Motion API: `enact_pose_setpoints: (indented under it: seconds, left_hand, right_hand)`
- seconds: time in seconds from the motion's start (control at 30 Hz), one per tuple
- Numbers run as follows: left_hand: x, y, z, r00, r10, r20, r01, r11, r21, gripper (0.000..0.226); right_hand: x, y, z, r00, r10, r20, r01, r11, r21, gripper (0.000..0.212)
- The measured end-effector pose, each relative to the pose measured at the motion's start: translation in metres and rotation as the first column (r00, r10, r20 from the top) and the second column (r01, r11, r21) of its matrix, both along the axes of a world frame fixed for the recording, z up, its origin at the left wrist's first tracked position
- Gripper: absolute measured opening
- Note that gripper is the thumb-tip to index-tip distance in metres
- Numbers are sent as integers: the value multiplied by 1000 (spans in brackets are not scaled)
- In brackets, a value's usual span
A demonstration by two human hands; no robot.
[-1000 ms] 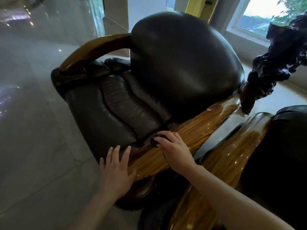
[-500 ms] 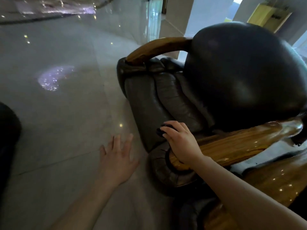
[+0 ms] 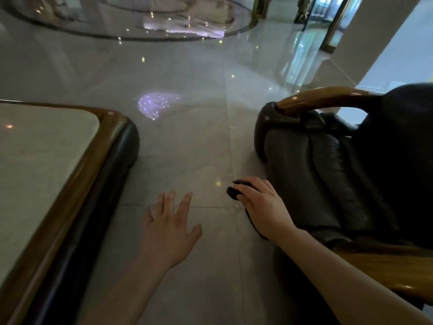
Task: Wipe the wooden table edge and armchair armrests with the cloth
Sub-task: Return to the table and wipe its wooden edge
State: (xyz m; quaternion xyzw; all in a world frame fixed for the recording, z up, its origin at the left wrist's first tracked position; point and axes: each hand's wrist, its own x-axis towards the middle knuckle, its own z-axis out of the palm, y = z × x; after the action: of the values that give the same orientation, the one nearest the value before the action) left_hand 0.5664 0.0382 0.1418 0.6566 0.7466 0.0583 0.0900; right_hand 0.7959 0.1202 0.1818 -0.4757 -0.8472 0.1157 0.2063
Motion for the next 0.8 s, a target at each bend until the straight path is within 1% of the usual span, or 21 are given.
enact_pose_setpoints:
  seconds: [0.23,0.33,0.47,0.57,0.8]
  left_hand:
    - [-93,-32,15,988,155,-6,-155,988,-8,80]
    - [-126,-45,39,975,223,6,-223,975,-15,79]
    - [-168,-63,77,951,309,-20,-309,951,-2,80]
    - [-194,-78,98,921,387,-41,-388,922,-14,82]
    - [-234,-96,124,824,564,-63,-566,824,-26,78]
  right_hand:
    - [-114,-2,10,993,113,-39,-113,994,13,23]
    - [-157,-1,31,987,148,-67,-149,989,-14,22]
    - [-215,-1,68,971,193,-141,-202,978,-53,23]
    - [-253,-2,91,954,254,-160,-266,962,-62,25]
    - [-328,8,117,895,426,-136,-438,896,-78,26]
